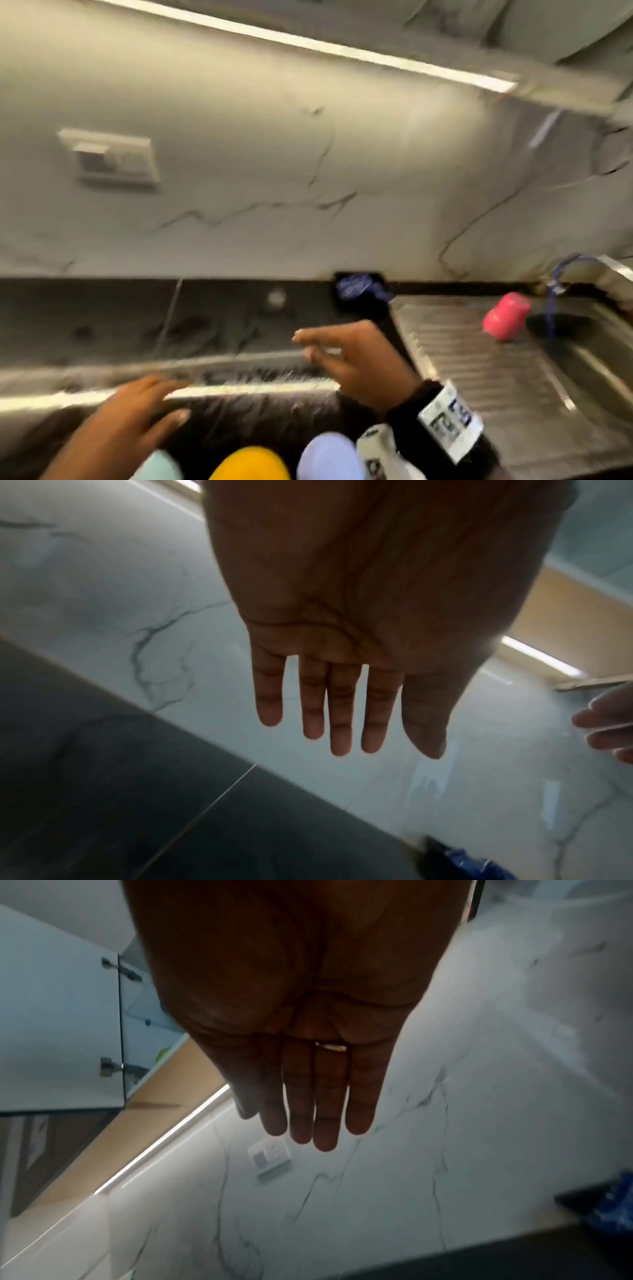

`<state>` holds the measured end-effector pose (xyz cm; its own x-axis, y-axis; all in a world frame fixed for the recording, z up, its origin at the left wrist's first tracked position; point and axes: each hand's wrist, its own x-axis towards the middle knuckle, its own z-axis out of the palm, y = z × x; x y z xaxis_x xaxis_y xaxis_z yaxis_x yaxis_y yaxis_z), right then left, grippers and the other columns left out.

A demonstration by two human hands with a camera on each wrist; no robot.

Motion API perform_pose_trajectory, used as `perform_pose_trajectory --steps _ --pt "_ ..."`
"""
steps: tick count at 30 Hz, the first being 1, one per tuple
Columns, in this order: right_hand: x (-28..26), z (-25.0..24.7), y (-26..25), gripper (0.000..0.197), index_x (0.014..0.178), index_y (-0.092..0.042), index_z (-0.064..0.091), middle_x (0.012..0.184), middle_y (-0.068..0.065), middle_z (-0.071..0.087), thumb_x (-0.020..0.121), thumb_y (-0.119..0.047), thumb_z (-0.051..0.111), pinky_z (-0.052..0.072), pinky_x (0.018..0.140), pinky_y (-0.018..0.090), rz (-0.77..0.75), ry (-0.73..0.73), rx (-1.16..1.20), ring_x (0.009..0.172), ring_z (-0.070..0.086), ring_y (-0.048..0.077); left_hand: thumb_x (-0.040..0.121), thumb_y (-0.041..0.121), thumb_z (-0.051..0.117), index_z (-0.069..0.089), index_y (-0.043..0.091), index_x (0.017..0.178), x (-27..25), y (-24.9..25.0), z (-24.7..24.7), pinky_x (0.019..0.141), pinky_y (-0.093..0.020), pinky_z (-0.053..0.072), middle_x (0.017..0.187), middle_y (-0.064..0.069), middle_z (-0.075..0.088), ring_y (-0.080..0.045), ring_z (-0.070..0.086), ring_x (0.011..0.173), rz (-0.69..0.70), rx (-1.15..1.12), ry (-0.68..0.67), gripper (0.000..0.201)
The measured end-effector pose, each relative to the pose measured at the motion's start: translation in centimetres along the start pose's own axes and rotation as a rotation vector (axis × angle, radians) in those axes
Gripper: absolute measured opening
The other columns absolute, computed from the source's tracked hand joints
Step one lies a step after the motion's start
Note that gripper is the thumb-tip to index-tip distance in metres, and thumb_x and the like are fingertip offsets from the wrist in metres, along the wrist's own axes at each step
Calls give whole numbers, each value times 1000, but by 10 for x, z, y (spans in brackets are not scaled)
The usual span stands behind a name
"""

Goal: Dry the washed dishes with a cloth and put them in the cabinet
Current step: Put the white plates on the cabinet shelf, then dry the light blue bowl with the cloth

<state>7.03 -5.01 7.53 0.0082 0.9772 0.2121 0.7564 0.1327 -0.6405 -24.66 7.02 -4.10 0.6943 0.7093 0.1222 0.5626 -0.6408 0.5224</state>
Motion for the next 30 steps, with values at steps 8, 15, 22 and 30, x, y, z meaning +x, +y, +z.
perform_pose_trajectory --steps 8,15,22,30 --pt "2 118 3 20 106 -19 78 95 -6 77 88 -27 73 56 80 29 93 -317 -38 83 69 5 50 109 17 27 30 158 -86 -27 37 122 -39 25 167 2 22 -17 9 156 -490 55 -99 135" --pt "-2 195 -12 58 142 -28 53 136 -3 58 88 -37 72 43 106 34 40 -652 -190 127 51 16 77 73 64 32 28 156 -132 -43 41 116 -55 30 159 1 38 -22 43 142 -711 -2 82 96" --pt "-1 250 -39 118 158 -29 6 157 8 19 72 -43 85 45 105 45 -51 -895 -267 135 39 33 73 92 41 48 21 145 -164 -50 49 104 -45 43 135 -11 53 -28 46 129 -913 -39 12 101" --pt "4 281 -44 136 152 -42 -11 150 12 15 63 -40 92 48 98 56 -11 -883 -336 131 34 43 61 99 53 66 31 98 -161 -57 50 86 -44 56 103 4 63 -17 59 103 -936 -334 50 78"
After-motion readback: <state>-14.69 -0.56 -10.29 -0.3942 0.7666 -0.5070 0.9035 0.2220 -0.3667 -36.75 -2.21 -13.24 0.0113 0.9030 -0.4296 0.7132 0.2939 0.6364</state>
